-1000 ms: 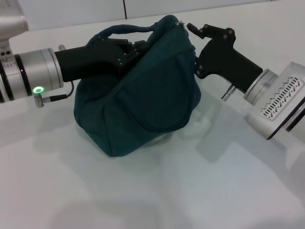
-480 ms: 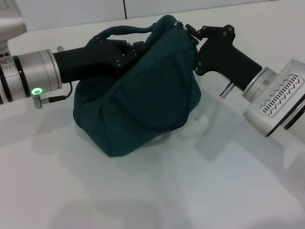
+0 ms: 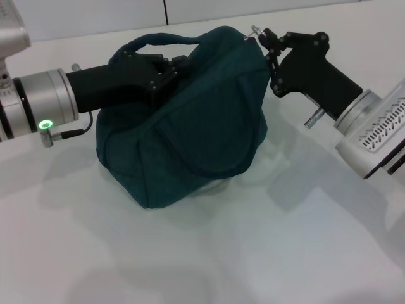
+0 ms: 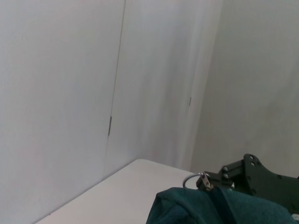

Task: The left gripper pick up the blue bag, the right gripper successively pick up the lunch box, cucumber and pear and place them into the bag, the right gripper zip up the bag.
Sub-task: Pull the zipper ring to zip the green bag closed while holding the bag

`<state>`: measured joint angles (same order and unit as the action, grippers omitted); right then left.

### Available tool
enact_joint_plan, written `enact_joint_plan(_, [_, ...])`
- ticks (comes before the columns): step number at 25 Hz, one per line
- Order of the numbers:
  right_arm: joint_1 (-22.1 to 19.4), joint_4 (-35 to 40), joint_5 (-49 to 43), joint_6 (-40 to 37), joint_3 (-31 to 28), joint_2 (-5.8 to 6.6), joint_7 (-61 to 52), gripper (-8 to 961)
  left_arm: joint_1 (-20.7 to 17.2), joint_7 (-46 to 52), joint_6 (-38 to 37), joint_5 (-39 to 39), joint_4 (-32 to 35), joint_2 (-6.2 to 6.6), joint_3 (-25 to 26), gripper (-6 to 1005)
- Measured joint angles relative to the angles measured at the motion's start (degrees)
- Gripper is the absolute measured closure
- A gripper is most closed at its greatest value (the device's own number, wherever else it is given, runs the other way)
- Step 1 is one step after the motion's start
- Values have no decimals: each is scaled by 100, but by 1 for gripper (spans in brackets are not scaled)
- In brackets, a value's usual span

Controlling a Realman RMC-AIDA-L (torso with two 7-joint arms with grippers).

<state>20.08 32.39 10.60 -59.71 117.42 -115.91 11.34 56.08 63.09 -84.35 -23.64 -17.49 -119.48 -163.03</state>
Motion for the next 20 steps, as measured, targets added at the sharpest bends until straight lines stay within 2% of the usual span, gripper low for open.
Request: enact_joint_plan(20, [-132, -265, 373, 289, -120, 16, -22, 936, -46, 27, 148, -49, 0, 3, -1, 966])
